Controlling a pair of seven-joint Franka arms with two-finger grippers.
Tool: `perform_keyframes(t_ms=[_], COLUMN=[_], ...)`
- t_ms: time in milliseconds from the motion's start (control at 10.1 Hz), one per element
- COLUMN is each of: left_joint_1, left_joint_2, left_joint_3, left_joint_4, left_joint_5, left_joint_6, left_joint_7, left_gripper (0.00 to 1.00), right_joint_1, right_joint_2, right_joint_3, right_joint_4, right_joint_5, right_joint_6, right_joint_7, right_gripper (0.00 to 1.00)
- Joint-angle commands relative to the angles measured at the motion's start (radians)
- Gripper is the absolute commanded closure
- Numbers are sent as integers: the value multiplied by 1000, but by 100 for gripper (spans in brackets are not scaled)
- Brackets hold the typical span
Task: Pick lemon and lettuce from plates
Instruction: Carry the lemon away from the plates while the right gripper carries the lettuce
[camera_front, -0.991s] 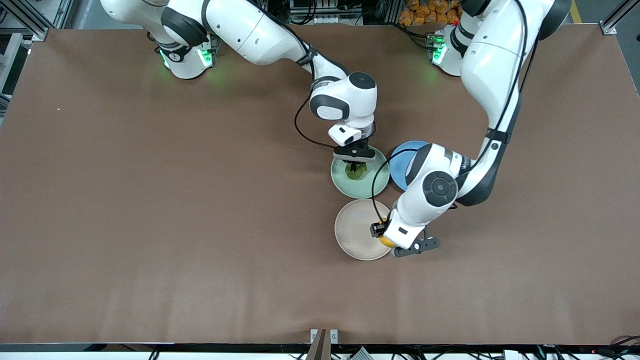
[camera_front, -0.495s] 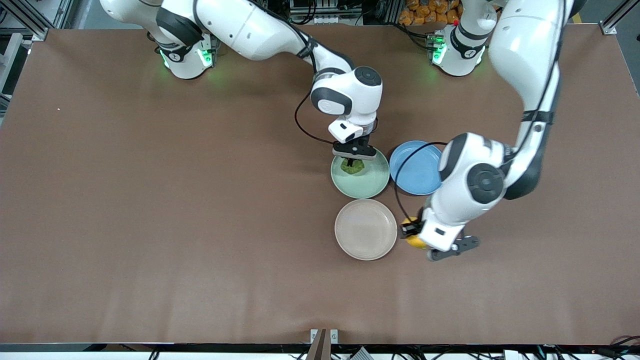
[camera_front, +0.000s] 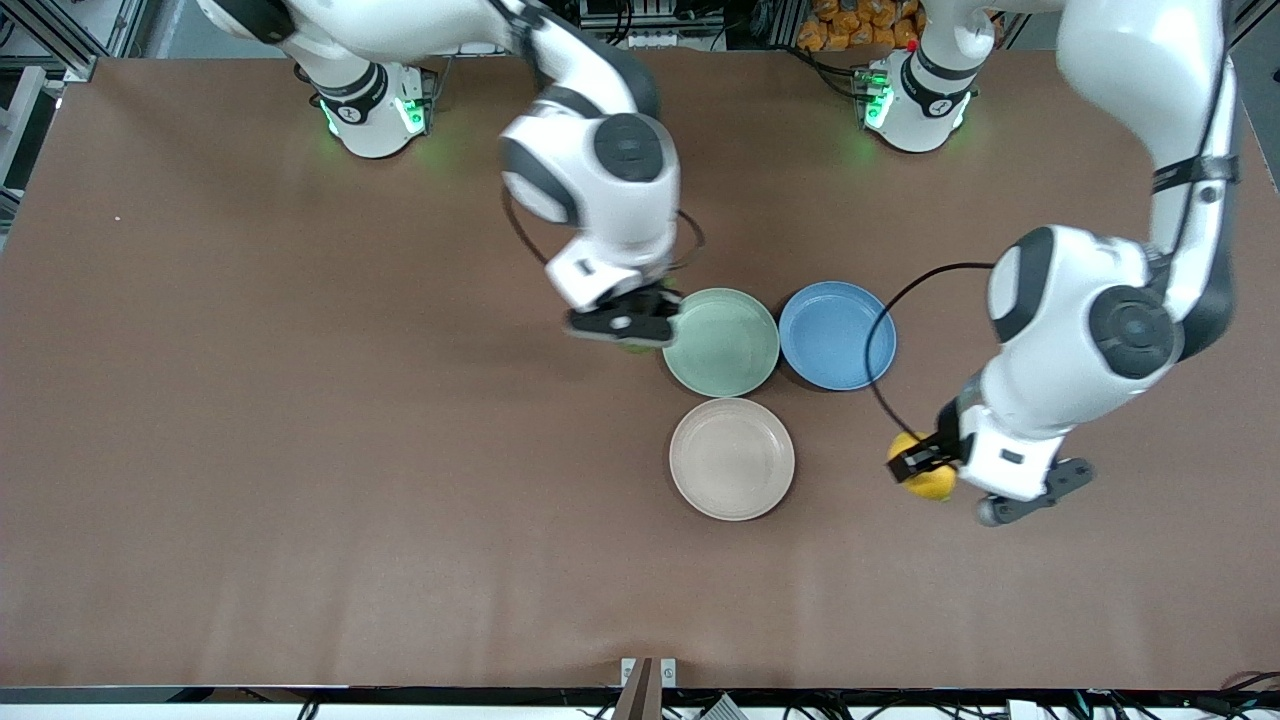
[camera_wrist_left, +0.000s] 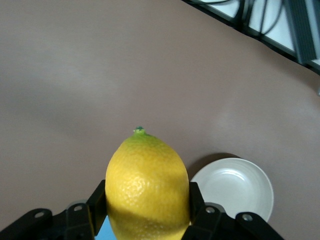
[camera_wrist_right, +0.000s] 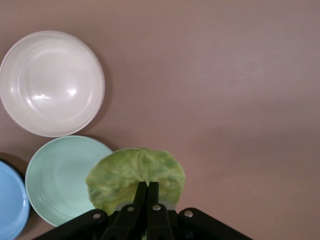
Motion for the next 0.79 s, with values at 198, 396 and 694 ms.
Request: perform_keyframes(t_ms=[198, 396, 694], left_joint_1=[129, 166, 186], left_joint_2=[-244, -265, -201], left_joint_3=[-8, -9, -6], left_joint_4=[-252, -308, -329], left_joint_5=[36, 36, 36], left_joint_6=[-62, -60, -47], left_joint_7=[168, 274, 371], left_gripper=[100, 100, 100], right_joint_1=[-382, -556, -664], right_joint_2=[-207, -200, -124], right_joint_3=[-17, -35, -153], right_joint_4=[-178, -204, -219], right_joint_5=[111, 108, 134], right_joint_6=[-139, -164, -80], right_joint_7=[-465, -677, -811], right_gripper=[100, 100, 100])
